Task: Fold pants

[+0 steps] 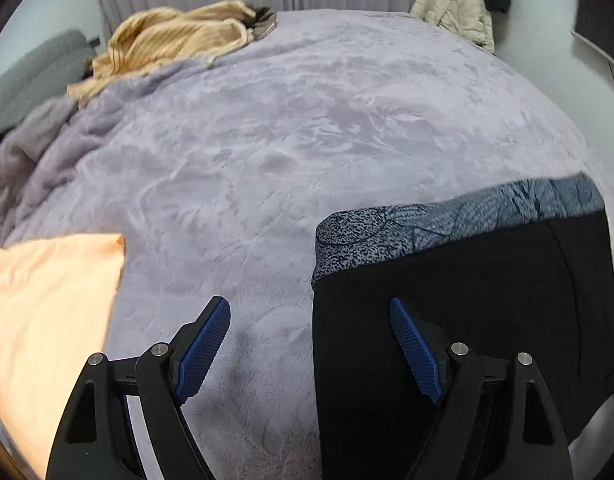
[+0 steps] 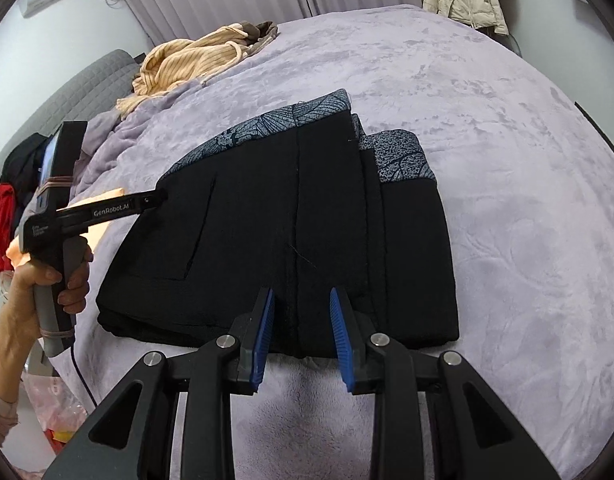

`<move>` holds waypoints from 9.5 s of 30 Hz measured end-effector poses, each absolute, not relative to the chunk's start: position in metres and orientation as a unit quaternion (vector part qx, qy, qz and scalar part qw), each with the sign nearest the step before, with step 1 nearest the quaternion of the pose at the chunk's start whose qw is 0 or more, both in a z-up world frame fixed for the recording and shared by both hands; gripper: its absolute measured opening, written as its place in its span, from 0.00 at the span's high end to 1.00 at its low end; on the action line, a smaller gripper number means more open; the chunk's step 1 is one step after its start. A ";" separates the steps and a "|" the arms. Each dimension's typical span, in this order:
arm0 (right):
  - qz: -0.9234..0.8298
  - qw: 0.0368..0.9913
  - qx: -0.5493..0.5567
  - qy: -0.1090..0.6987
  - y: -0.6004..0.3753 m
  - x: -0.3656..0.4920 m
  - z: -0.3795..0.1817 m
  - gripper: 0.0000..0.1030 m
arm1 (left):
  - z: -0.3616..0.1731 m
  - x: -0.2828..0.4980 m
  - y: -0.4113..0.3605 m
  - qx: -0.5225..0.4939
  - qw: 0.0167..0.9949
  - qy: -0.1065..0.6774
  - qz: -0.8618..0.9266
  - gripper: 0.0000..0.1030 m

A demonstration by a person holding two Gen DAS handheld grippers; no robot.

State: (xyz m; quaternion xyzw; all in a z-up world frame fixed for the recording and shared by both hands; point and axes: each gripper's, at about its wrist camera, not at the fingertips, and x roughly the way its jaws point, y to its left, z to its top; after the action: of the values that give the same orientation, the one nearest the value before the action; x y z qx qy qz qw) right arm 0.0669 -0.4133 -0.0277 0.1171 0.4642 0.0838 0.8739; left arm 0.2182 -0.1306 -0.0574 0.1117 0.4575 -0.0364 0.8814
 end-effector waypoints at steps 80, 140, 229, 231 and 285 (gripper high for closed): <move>0.243 0.767 0.363 0.470 -0.534 0.132 -0.085 0.33 | -0.090 0.227 -0.111 -0.101 0.783 0.548 -0.277 0.01; 0.168 0.810 0.271 0.493 -0.379 0.116 -0.033 0.93 | -0.007 0.163 -0.030 0.017 0.896 0.438 -0.073 0.20; -0.004 0.855 0.036 0.517 -0.294 -0.026 0.064 0.00 | 0.034 0.007 -0.065 0.073 0.886 0.457 -0.037 0.00; -0.004 0.855 0.037 0.517 -0.295 -0.026 0.063 0.00 | 0.033 0.008 -0.066 0.074 0.885 0.459 -0.036 0.00; -0.008 0.846 0.039 0.532 -0.295 -0.024 0.046 0.00 | 0.021 0.011 -0.068 0.082 0.880 0.467 -0.026 0.00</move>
State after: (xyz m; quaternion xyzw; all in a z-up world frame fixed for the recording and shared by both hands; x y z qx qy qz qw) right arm -0.0240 -0.2951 0.0464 0.0392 0.5315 -0.0079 0.8461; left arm 0.0114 -0.0677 0.0206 0.0823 0.4672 -0.0263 0.8799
